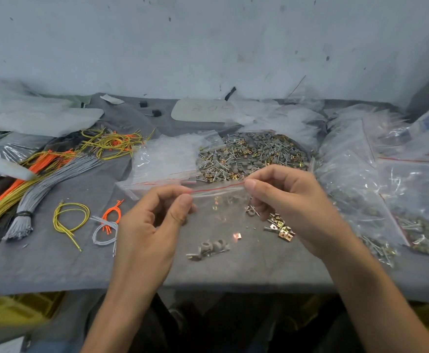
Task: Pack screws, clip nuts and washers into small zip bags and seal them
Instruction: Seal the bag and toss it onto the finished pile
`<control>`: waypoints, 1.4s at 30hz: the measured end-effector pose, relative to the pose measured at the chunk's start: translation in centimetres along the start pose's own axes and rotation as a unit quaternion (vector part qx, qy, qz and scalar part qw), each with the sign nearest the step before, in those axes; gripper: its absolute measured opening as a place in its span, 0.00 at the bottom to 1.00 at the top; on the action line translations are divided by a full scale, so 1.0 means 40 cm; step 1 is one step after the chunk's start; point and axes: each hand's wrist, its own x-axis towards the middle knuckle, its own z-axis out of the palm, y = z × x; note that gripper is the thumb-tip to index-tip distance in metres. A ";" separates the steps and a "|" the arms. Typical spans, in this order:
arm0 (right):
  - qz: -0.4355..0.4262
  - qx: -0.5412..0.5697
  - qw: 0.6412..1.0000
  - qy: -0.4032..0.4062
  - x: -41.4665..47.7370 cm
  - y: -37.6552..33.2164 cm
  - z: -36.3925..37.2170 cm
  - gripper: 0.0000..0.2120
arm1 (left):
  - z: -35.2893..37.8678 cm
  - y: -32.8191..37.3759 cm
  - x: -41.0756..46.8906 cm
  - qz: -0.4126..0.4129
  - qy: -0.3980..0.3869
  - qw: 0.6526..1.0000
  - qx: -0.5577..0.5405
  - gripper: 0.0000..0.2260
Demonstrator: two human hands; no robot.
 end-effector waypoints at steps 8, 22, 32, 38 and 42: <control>-0.117 -0.276 0.950 -0.082 -0.018 -0.076 0.004 0.08 | 0.030 0.016 -0.014 0.041 -0.012 0.996 0.076 0.04; -0.243 -0.347 0.905 -0.021 -0.033 -0.101 0.094 0.04 | 0.039 0.047 -0.032 0.057 -0.006 0.996 0.069 0.04; -0.201 -0.335 0.919 0.058 -0.065 -0.041 -0.005 0.04 | 0.019 0.017 -0.027 0.049 0.030 0.996 0.061 0.10; -0.132 -0.300 0.941 0.085 -0.107 0.023 -0.050 0.04 | 0.058 -0.023 -0.040 0.017 0.007 0.996 0.091 0.16; -0.015 -0.125 0.981 0.146 -0.154 0.060 -0.032 0.13 | 0.092 -0.028 -0.044 0.019 -0.017 0.995 0.097 0.16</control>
